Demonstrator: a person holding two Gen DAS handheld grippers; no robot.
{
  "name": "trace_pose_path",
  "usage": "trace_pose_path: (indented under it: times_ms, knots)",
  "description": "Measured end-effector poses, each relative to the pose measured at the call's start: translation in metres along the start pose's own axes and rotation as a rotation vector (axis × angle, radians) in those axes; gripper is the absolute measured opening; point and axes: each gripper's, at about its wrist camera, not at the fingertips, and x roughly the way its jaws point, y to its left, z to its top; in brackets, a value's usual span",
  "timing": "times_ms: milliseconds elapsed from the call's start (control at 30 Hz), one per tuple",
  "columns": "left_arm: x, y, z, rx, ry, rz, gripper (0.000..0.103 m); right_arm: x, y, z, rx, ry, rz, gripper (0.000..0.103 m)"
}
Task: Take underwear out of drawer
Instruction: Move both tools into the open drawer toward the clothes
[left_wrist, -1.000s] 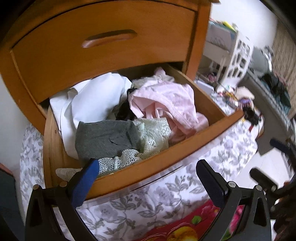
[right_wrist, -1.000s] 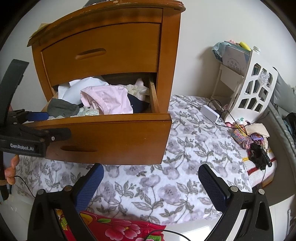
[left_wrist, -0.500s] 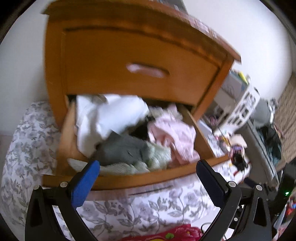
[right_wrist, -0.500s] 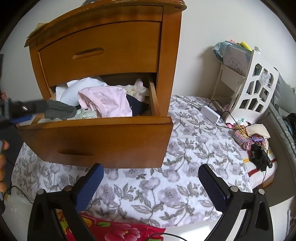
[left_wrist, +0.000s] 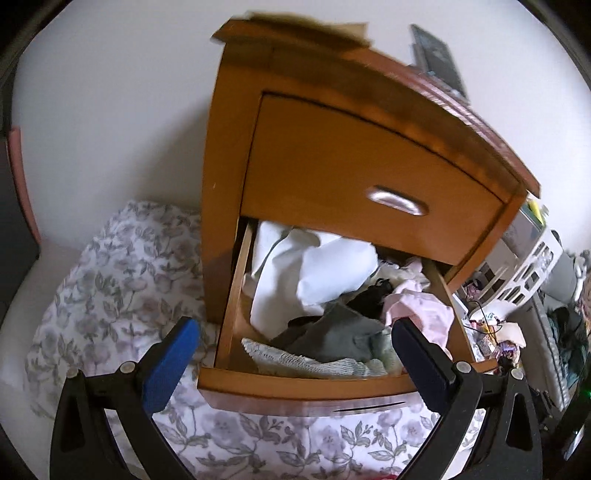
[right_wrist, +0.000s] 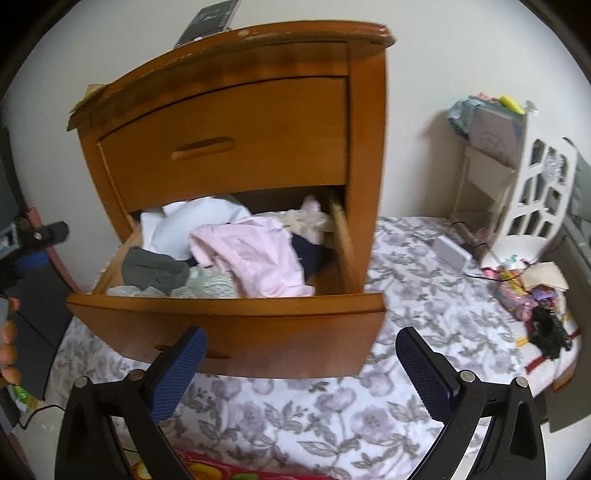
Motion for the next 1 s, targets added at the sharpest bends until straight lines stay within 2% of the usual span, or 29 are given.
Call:
trace_pose_path:
  times_ms: [167,367,567,833,1000]
  knots:
    - [0.015,-0.003,-0.004,0.004,0.022,-0.001,0.103,0.008,0.016,0.011,-0.064,-0.030,0.019,0.103]
    - [0.036,-0.017,-0.004,0.071,0.064,-0.024,0.103,0.026,0.024,0.025,-0.084,-0.035,0.044,0.103]
    - [0.059,-0.028,-0.005,0.125,0.111,-0.037,0.103,0.059,0.017,0.039,-0.010,0.047,0.069,0.103]
    - [0.087,-0.037,-0.005,0.172,0.156,-0.036,0.103,0.095,0.023,0.051,-0.045,0.118,0.050,0.103]
    - [0.095,-0.041,-0.005,0.198,0.162,-0.038,0.103,0.106,0.028,0.055,-0.070,0.123,0.018,0.099]
